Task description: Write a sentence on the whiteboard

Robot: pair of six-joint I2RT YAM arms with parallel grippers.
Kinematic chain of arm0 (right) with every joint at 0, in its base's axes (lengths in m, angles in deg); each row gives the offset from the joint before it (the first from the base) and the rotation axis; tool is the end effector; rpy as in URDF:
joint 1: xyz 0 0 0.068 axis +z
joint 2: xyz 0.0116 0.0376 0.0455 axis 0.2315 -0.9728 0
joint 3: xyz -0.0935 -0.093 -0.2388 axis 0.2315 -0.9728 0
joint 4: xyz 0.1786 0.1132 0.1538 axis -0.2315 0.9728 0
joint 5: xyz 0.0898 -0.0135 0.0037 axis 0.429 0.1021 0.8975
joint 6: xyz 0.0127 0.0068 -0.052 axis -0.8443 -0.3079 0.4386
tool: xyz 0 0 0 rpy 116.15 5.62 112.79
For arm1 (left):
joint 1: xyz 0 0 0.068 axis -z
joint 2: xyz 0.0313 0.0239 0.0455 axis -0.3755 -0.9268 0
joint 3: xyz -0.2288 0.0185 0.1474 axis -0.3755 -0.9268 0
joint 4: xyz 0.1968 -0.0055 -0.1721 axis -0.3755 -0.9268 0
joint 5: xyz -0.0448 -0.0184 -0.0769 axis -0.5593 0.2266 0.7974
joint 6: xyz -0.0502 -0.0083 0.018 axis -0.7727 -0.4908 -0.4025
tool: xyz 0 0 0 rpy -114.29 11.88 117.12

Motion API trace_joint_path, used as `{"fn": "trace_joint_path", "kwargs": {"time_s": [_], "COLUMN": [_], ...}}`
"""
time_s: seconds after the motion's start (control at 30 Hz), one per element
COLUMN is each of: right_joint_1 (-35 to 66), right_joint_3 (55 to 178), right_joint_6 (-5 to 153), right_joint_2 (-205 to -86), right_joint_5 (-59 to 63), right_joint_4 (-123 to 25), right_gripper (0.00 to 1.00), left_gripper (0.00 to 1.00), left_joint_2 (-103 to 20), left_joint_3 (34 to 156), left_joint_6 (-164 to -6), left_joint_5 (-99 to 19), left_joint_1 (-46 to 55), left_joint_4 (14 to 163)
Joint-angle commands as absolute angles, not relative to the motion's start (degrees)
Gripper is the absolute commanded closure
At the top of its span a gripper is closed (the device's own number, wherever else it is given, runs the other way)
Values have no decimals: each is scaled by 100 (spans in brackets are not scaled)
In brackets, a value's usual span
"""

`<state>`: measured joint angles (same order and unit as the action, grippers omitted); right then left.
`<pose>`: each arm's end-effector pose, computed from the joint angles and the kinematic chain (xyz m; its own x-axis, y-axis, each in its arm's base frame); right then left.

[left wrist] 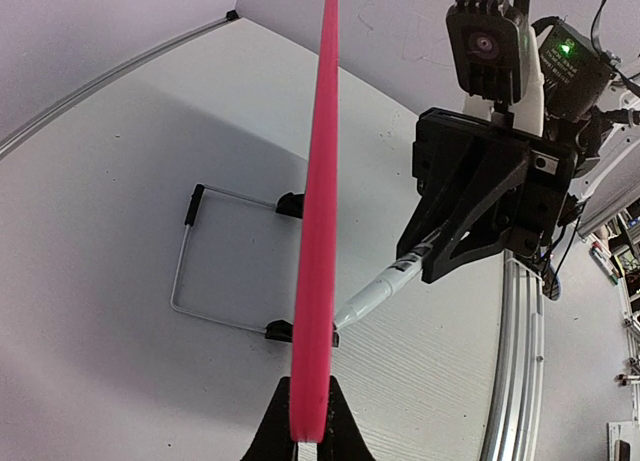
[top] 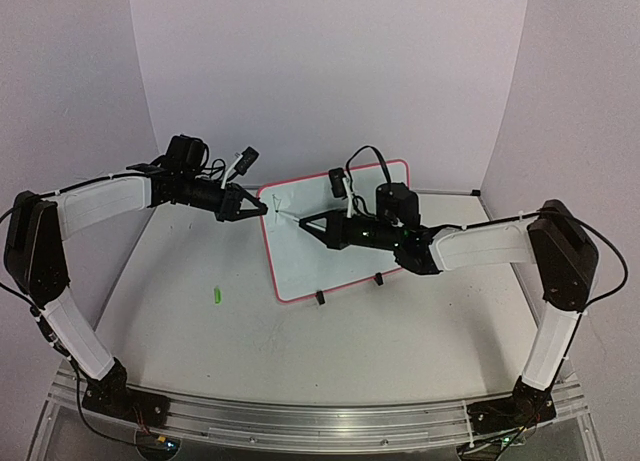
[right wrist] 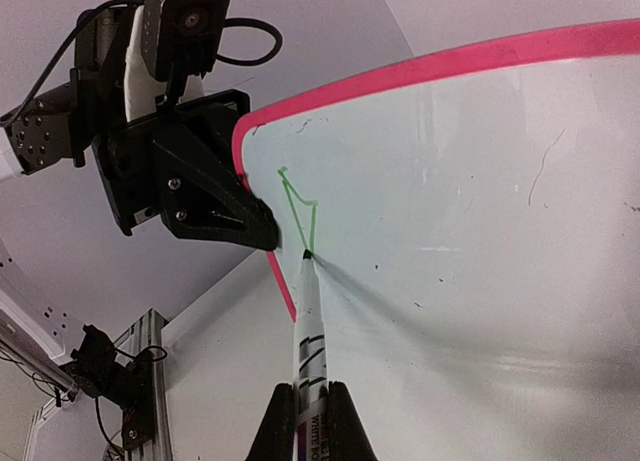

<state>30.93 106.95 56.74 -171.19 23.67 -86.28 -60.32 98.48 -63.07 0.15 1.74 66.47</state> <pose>0.2916 0.3092 0.2459 -0.4387 0.0672 -0.8961 -0.8556 0.2736 0.4394 0.3257 -0.1726 0.2948 -0.4102 0.3134 -0.8565 0.8947 0.3202 -0.3114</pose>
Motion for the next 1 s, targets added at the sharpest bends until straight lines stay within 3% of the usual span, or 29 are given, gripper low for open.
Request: {"fn": "trace_joint_path", "kwargs": {"time_s": [0.0, 0.27, 0.97], "right_joint_1": [3076, 3057, 2951], "right_joint_3": [10609, 10198, 10539], "right_joint_6": [5576, 5500, 5444], "right_joint_2": [-16823, -16393, -16912], "right_joint_5": [2361, 2192, 2012], "right_joint_4": [-8994, -9161, -9138], "right_gripper": [100, 100, 100], "left_gripper": [100, 100, 100], "left_joint_2": [-5982, -5974, -5980], "left_joint_3": [9983, 9983, 9984], "left_joint_6": [-6134, -6132, -6123], "left_joint_5": [-87, -86, -76], "left_joint_1": [238, 238, 238], "left_joint_4": [6354, 6352, 6330]}}
